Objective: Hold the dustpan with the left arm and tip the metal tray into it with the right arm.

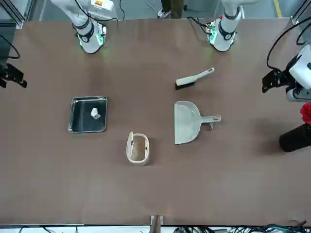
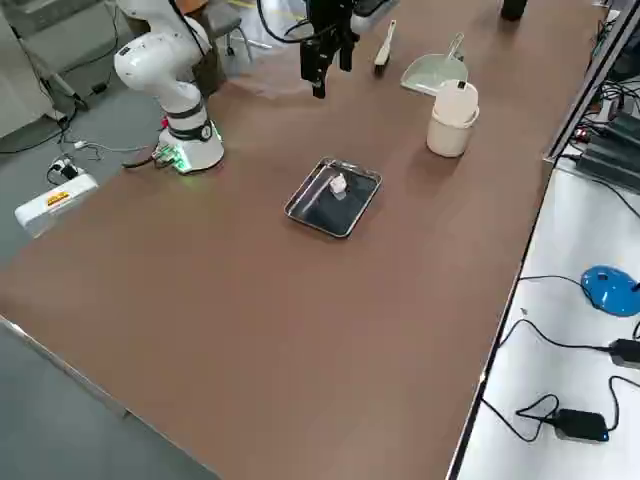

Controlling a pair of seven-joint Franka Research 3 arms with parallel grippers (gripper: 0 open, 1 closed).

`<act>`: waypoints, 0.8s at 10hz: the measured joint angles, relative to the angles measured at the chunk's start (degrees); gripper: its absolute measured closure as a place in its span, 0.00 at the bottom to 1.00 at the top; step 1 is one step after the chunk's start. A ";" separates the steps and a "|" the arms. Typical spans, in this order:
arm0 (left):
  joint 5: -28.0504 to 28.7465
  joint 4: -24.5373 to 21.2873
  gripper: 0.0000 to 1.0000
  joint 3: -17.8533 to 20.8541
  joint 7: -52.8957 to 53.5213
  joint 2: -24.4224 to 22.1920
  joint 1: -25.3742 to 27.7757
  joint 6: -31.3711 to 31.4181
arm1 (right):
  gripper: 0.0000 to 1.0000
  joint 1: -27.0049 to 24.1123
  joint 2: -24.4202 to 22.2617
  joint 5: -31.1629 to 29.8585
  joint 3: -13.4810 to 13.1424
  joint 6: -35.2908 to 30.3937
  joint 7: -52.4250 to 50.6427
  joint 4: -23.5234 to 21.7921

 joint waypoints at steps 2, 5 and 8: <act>0.00 0.02 0.00 -0.11 0.00 -0.45 -0.01 -0.01 | 0.00 -0.01 0.00 0.00 -0.07 -0.10 0.00 -0.12; -0.90 -0.24 0.00 -0.20 -5.05 -0.32 -0.09 -0.18 | 0.00 -0.07 0.06 -0.01 -0.52 0.54 0.02 -3.41; -2.22 -0.39 0.00 -0.90 -23.28 3.18 -1.64 0.94 | 0.00 -0.23 0.35 0.16 -2.49 7.35 0.01 -12.49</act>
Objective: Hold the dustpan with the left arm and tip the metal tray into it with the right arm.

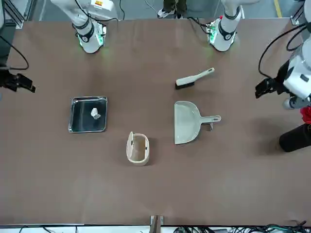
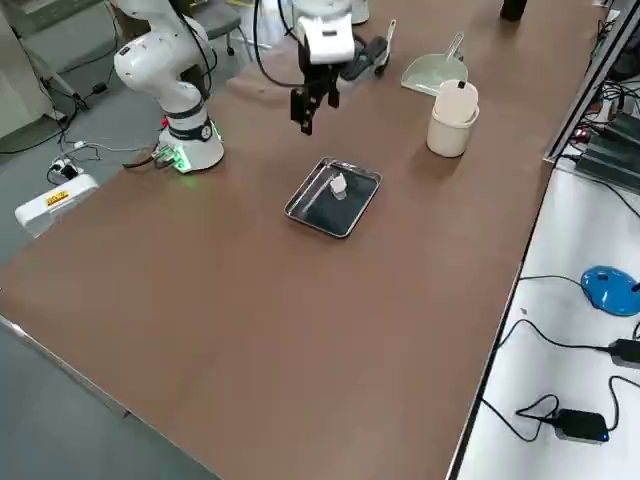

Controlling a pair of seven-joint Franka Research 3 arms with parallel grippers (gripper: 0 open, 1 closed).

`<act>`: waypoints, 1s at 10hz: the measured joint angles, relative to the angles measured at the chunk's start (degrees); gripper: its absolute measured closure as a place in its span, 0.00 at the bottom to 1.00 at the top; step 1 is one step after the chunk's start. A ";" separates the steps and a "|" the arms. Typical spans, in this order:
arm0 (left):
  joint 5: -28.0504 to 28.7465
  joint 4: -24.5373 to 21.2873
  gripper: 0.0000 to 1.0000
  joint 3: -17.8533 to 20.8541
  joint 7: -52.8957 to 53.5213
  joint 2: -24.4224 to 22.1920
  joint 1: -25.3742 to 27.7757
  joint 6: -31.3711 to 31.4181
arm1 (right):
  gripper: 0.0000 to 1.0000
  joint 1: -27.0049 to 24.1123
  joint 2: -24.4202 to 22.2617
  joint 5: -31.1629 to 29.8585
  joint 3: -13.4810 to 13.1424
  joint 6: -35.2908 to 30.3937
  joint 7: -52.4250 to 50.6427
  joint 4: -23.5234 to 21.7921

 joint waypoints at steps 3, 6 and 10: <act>0.36 -0.53 0.00 -0.13 -20.47 3.65 -2.16 4.36 | 0.00 -0.07 0.32 1.03 -0.75 11.39 -0.37 -11.36; 1.90 -6.25 0.00 -0.78 -42.53 5.80 -7.53 11.68 | 0.00 -0.05 1.24 1.44 -0.70 24.65 -1.61 -20.56; 2.15 -20.32 0.00 -0.92 -63.51 6.43 -9.17 23.60 | 0.00 0.00 11.30 1.49 -0.55 41.06 -3.50 -26.17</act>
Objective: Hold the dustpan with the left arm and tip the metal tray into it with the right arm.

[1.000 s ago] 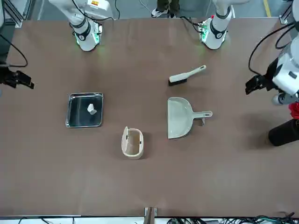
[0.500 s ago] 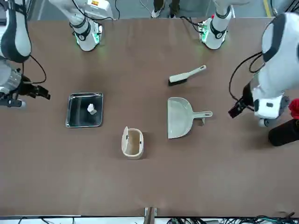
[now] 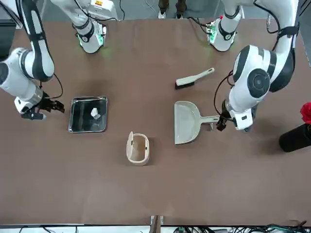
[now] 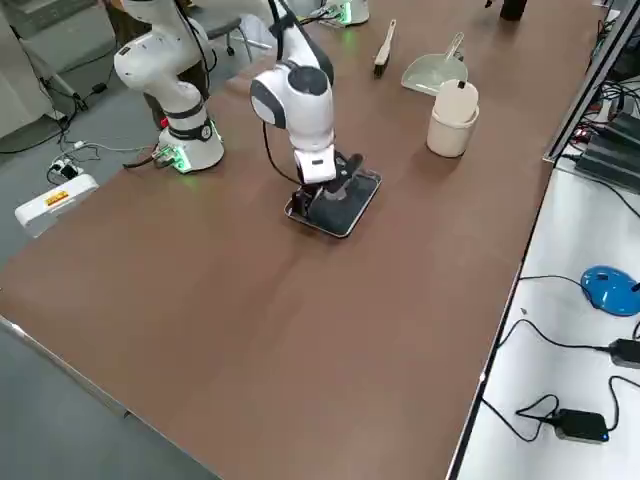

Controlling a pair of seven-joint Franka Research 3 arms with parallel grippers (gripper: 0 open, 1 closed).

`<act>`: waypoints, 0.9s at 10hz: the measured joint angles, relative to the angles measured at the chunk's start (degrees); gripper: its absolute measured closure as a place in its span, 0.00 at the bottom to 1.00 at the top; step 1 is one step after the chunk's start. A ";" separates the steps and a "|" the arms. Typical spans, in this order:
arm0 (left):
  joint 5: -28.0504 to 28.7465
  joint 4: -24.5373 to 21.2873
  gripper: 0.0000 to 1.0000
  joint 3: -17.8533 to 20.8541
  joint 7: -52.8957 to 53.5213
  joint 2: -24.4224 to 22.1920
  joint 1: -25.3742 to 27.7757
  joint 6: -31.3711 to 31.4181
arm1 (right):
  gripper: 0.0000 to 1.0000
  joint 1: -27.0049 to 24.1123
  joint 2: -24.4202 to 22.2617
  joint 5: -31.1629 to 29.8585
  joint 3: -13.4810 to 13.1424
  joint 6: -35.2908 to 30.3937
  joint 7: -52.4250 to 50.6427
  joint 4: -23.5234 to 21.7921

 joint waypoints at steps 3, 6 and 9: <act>0.04 -8.10 0.00 0.08 -14.08 0.06 0.24 12.72 | 0.00 0.14 6.65 0.01 0.43 5.94 -0.06 -0.47; 0.04 -14.42 0.00 0.05 -18.78 0.43 0.22 20.26 | 0.09 0.15 9.25 0.04 0.82 8.73 -0.07 -0.93; 4.17 -19.97 0.00 -0.02 -21.71 1.87 -0.18 27.14 | 0.32 0.15 9.86 1.22 1.05 8.76 -0.09 -0.99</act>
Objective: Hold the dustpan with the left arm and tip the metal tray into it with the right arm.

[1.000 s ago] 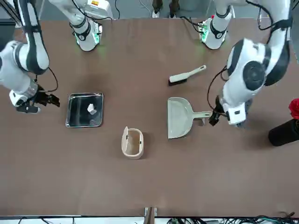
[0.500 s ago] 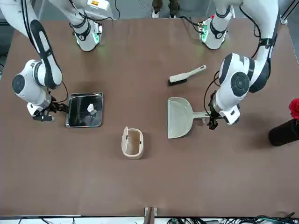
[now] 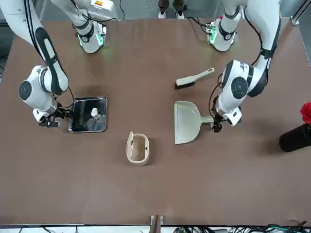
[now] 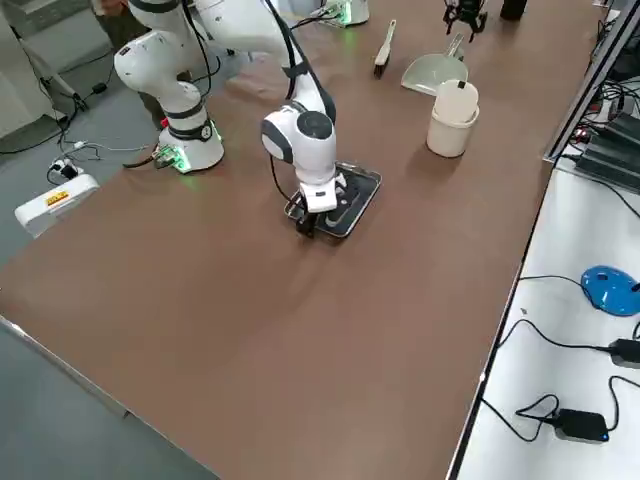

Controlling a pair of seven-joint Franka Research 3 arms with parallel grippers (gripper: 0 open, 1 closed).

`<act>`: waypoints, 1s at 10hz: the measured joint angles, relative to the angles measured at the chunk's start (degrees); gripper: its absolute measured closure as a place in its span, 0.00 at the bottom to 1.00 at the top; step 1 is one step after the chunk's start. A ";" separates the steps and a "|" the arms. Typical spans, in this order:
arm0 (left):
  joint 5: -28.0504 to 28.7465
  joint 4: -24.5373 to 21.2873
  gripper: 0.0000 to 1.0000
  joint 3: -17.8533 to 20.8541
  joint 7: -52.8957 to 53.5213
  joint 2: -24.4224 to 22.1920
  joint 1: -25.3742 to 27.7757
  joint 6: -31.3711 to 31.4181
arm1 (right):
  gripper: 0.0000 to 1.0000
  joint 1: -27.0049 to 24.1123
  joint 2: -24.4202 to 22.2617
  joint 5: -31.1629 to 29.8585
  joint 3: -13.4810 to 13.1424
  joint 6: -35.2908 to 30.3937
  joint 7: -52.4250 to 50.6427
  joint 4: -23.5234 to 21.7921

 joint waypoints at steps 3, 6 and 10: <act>6.61 -1.09 0.00 -0.20 -5.49 2.77 -0.27 5.04 | 0.37 0.00 0.99 0.78 0.32 0.44 -0.01 -0.04; 7.45 -1.30 0.04 -0.35 -7.04 4.02 -2.48 5.42 | 0.57 0.00 1.47 1.15 0.41 0.77 -0.03 -0.04; 7.74 -1.35 0.42 -0.22 -7.51 4.04 -2.76 5.42 | 0.66 -0.01 2.39 2.79 0.66 1.77 -0.19 -0.04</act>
